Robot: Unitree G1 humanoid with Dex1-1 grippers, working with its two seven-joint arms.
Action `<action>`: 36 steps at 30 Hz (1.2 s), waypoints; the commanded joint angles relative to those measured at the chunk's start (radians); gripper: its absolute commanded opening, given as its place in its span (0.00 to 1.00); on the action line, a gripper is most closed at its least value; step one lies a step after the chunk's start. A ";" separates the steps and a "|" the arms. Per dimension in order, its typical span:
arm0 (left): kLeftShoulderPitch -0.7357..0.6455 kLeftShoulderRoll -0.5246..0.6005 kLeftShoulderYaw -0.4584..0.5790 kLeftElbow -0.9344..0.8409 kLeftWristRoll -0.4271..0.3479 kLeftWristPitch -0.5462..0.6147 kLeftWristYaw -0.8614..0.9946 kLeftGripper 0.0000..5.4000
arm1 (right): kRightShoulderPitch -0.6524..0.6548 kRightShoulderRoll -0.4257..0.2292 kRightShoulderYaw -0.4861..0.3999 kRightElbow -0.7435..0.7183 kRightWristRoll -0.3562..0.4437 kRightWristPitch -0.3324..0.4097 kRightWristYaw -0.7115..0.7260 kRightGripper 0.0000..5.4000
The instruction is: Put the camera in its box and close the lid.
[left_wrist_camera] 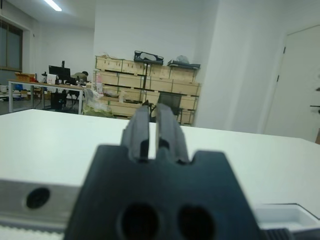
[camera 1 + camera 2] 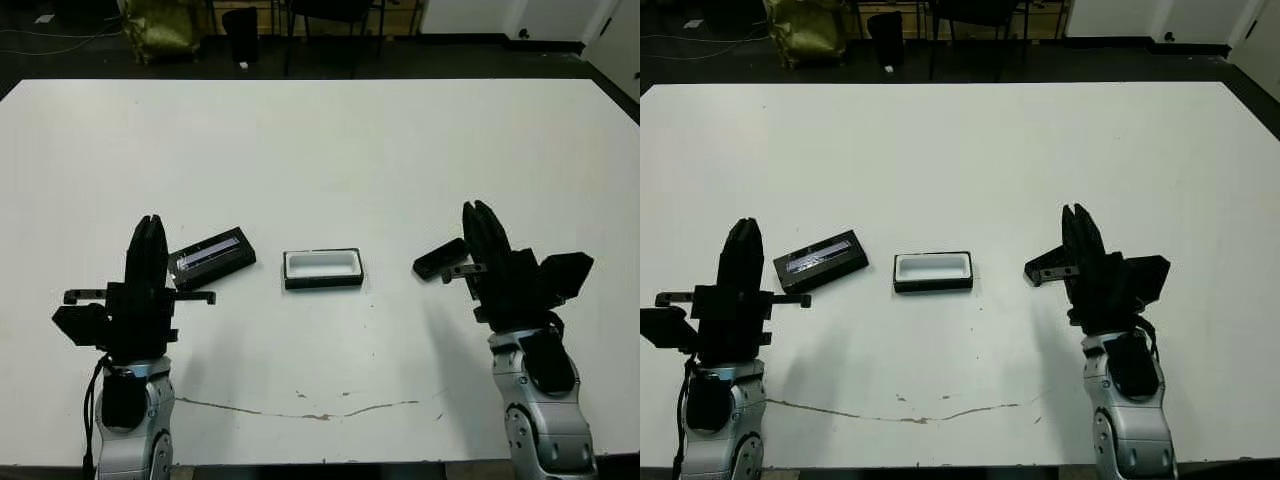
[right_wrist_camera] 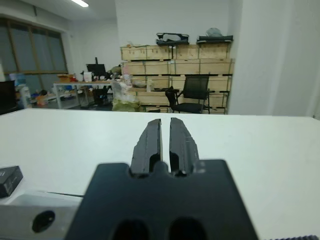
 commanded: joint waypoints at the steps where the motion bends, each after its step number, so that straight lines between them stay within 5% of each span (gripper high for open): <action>1: 0.014 0.007 0.004 0.012 -0.009 -0.002 -0.003 0.00 | -0.058 -0.081 -0.028 -0.028 -0.017 0.065 0.021 0.00; 9: 0.002 0.016 0.003 0.015 -0.002 -0.004 -0.009 0.00 | -0.337 -0.315 -0.082 0.105 -0.026 0.156 0.153 0.00; 16: 0.000 0.033 0.016 0.005 0.001 0.022 -0.005 0.00 | -0.601 -0.537 0.055 0.328 -0.183 0.169 0.365 0.00; 21: 0.001 0.053 0.014 -0.005 0.000 0.043 -0.014 0.00 | -0.791 -0.573 0.183 0.564 -0.270 0.122 0.527 0.00; 26: -0.003 0.061 0.009 -0.012 0.008 0.062 -0.012 0.00 | -0.986 -0.560 0.311 0.931 -0.383 -0.045 0.666 0.00; 29: -0.003 0.063 0.009 -0.026 0.013 0.084 -0.007 0.00 | -1.081 -0.531 0.375 1.120 -0.449 -0.077 0.724 0.00; 36: -0.003 0.068 0.012 -0.014 0.014 0.073 -0.016 0.00 | -1.163 -0.467 0.460 1.323 -0.558 -0.131 0.761 0.00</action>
